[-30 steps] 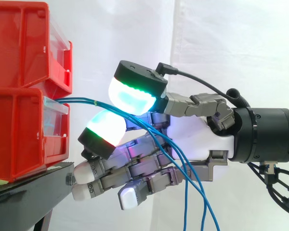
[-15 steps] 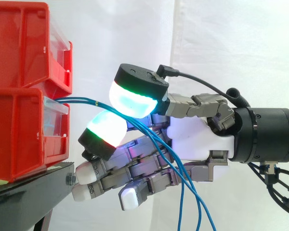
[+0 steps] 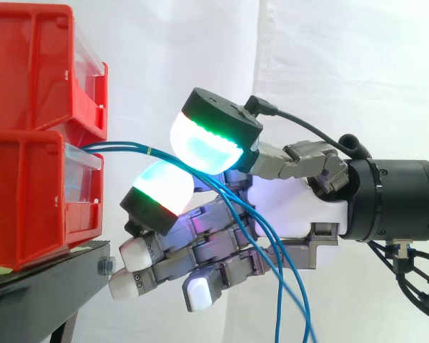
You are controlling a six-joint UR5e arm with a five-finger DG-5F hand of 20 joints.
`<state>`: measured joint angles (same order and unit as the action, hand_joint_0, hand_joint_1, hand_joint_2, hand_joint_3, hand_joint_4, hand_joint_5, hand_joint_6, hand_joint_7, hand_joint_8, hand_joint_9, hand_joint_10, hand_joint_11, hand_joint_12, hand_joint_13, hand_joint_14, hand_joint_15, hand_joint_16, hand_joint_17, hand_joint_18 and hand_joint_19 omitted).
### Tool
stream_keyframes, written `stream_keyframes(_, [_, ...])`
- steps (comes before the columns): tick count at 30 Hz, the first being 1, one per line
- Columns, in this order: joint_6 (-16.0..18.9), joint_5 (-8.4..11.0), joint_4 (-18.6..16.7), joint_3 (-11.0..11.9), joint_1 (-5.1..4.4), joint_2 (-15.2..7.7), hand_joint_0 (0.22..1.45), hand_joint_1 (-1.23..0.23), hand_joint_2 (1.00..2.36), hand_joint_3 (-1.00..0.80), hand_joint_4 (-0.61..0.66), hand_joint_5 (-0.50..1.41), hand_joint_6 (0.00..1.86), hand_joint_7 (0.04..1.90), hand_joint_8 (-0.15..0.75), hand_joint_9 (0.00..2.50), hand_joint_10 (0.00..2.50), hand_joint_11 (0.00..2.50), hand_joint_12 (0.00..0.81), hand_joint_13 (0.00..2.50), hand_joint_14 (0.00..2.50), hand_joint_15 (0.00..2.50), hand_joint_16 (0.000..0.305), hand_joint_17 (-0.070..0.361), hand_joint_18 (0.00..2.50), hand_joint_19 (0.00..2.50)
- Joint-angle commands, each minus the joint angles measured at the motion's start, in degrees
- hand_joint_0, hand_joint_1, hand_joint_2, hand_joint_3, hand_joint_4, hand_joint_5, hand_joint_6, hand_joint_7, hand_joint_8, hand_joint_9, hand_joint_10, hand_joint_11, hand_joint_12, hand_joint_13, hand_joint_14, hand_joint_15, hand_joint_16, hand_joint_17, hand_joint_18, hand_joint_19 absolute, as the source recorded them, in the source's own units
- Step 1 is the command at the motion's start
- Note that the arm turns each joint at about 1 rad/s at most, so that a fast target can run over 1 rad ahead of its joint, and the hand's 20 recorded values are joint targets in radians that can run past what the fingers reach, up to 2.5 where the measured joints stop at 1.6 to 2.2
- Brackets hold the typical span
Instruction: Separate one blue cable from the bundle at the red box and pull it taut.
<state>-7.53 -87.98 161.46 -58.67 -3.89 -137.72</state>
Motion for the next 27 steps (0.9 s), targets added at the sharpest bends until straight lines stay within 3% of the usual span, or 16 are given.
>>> stream_keyframes(1, [0.0,0.00,-0.1,0.0,-0.06,0.0,0.72,-0.81,1.00,-0.50,0.16,-0.19,0.86,1.16,0.331,0.72,0.02,0.60,0.394,0.61,0.01,0.32,0.050,0.112,0.76,0.63])
stream_keyframes(10, [0.1,0.00,-0.1,0.0,0.02,0.0,0.71,-0.85,1.00,-0.50,0.19,-0.19,0.86,1.18,0.331,0.77,0.02,0.65,0.396,0.64,0.01,0.34,0.049,0.111,0.78,0.64])
stream_keyframes(19, [0.1,0.00,-0.1,0.1,-0.06,0.0,0.66,-0.77,1.00,-0.50,0.18,-0.17,0.85,1.21,0.336,0.82,0.02,0.67,0.391,0.66,0.01,0.35,0.049,0.110,0.79,0.65])
stream_keyframes(27, [0.1,0.00,-0.2,0.0,0.02,0.0,0.76,-0.89,1.00,-0.50,0.12,-0.19,0.86,1.24,0.332,0.79,0.02,0.68,0.396,0.67,0.01,0.35,0.049,0.110,0.79,0.63])
